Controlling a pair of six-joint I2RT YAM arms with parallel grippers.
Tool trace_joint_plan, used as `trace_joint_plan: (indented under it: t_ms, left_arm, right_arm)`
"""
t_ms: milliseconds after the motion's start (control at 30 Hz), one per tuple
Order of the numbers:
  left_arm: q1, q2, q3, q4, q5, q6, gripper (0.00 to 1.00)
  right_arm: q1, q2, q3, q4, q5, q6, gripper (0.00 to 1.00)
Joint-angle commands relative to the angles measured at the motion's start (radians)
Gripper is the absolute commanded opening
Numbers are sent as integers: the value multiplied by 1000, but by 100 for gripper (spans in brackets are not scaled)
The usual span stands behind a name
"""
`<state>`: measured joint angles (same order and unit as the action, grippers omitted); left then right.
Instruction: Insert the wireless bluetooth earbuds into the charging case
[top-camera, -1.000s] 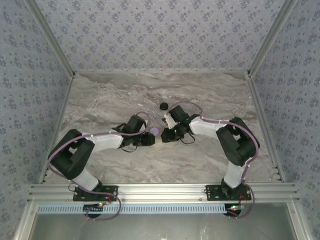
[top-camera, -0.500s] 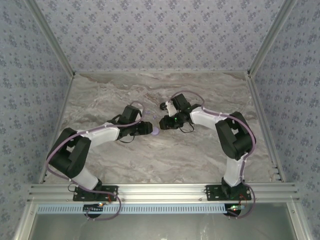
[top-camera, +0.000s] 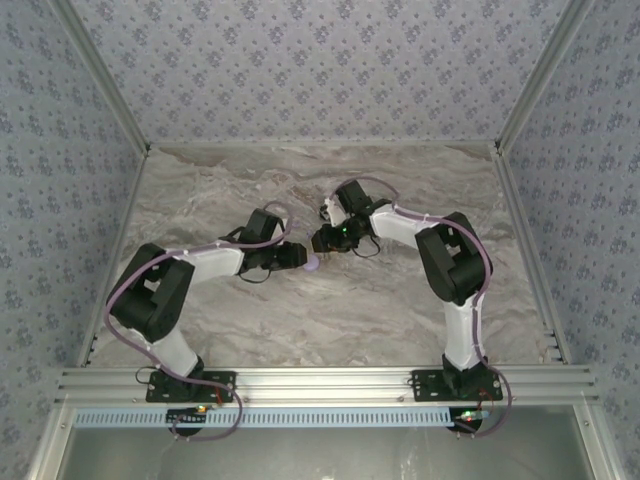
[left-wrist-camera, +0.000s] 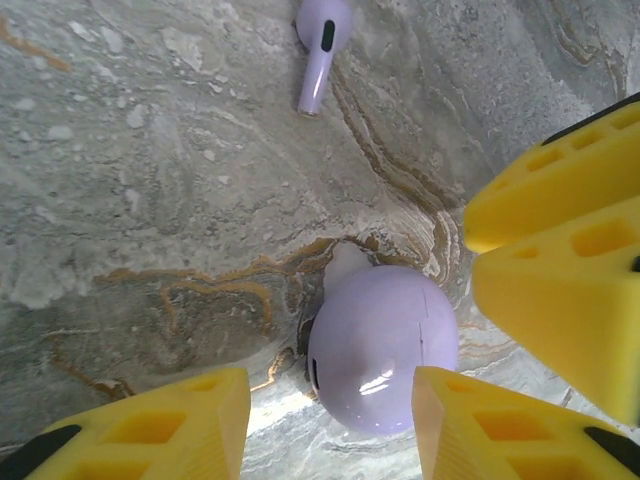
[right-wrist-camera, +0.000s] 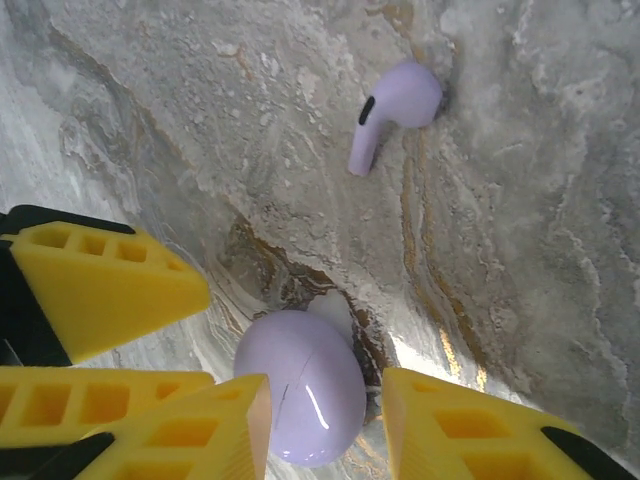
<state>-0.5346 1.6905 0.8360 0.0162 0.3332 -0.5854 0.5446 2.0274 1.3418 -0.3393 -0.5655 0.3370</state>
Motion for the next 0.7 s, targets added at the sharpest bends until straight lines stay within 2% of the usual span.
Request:
trace_joint_plan:
  t_ms: [0, 167, 533, 667]
  left_arm:
    - [1, 14, 12, 25, 38, 4, 46]
    - [2, 30, 9, 34, 42, 0, 44]
    - [2, 54, 6, 23, 18, -10, 19]
    - [1, 47, -6, 16, 9, -8, 16]
  right_arm:
    - [-6, 19, 27, -41, -17, 16, 36]
    - [-15, 37, 16, -23, -60, 42, 37]
    - [-13, 63, -15, 3, -111, 68, 42]
    - [-13, 59, -28, 33, -145, 92, 41]
